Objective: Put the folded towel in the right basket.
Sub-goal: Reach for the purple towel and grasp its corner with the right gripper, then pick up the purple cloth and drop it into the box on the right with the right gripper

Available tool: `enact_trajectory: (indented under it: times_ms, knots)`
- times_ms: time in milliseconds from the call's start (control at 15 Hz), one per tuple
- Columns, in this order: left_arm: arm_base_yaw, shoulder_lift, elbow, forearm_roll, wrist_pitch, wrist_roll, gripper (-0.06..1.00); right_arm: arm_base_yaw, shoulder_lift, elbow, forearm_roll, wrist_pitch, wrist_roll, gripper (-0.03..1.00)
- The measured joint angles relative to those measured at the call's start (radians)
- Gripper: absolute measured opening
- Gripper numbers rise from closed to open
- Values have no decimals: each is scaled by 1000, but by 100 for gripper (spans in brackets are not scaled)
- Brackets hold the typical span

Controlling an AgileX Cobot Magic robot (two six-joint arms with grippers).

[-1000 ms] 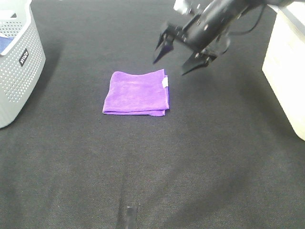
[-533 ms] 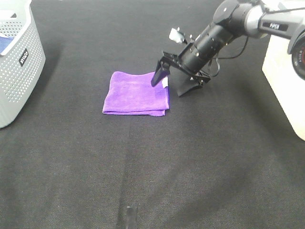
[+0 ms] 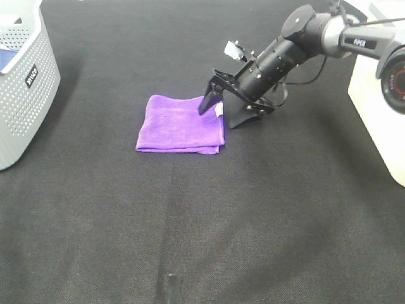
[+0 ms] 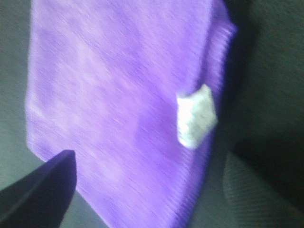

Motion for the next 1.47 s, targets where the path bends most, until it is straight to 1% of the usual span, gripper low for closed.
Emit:
enact_trajectory:
  times_ms: [133,200,267,400,467,533,667,733,800,867,933,1067,1133,1200,1333,1400,1467]
  knots:
    - [0,0,0,0,0,0,99,7,31,-3,92,-15,0,73]
    - [0,0,0,0,0,0,99,7,31,-3,92,-15,0,73]
    - [0,0,0,0,0,0,99,24,42,-9,106,-31,0,70]
    - [0,0,0,-1,0,0,99,67,52,-10,120,-62,0,60]
    - [0,0,0,-1,0,0,99,69,53,-10,118,-67,0,53]
    - [0,0,0,-1,0,0,99,69,57,-10,107,-70,1,41]
    - [0,0,0,-1,0,0,99,69,66,-35,66,-64,1,14]
    - [0,0,0,-1,0,0,99,69,75,-67,40,-43,0,5]
    - [0,0,0,-1,0,0,99,71,87,-111,15,-8,1,5]
    - [0,0,0,-1,0,0,99,73,106,-214,-40,78,29,5]
    - [0,0,0,-1,0,0,99,74,114,-312,-75,130,67,5]
    - [0,0,0,-1,0,0,99,78,101,-492,-121,153,141,5]
    - [0,0,0,-1,0,0,99,78,65,-555,-146,154,161,5]
    - [0,0,0,-1,0,0,99,78,10,-586,-172,155,167,5]
    - [0,0,0,-2,0,0,99,78,-166,-598,-331,157,165,5]
    - [0,0,0,-2,0,0,99,78,-166,-598,-331,157,165,5]
    - [0,0,0,-2,0,0,99,80,-232,-598,-420,159,165,5]
